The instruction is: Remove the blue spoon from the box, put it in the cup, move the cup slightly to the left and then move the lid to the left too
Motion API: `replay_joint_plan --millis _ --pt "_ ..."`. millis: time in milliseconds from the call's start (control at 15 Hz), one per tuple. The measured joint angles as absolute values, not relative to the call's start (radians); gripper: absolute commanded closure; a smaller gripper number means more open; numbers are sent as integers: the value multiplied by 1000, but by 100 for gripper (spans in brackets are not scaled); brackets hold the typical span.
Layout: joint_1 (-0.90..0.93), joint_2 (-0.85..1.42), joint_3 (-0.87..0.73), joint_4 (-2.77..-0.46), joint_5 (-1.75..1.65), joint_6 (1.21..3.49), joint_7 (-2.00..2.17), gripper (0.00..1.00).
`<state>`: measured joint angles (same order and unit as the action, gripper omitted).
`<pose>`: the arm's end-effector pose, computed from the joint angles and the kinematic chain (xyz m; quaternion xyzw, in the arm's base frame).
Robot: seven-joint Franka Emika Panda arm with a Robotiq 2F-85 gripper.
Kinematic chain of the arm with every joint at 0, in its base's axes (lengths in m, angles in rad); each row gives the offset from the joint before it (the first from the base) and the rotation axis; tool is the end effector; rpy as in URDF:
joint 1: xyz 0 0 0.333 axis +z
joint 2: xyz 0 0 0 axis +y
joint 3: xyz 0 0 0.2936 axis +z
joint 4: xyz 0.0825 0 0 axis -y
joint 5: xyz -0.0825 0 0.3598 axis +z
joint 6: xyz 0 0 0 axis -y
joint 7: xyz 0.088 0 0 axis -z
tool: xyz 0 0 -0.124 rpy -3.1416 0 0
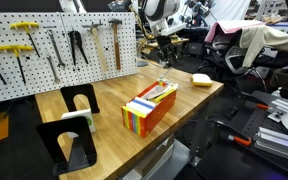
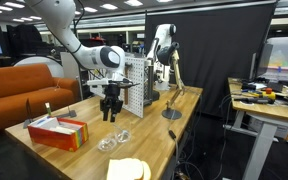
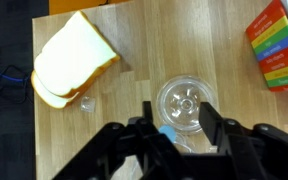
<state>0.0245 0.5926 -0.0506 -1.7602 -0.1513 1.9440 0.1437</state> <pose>0.5777 -0.0268 0.1881 0.9754 -0.0403 -0.1974 0.0897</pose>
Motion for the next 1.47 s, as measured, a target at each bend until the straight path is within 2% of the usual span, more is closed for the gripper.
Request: replay_joint_plan --millis 133,200,533,867,1467 --pt "24 593 -49 -1759 -146 1942 138 2" --pt "24 593 -49 -1757 -146 1942 137 0" --pt "25 518 -63 -1759 -158 2036 155 0" --pt "37 364 -80 -1859 -241 2178 238 0" --pt "36 392 -82 -1878 -243 2206 244 0"
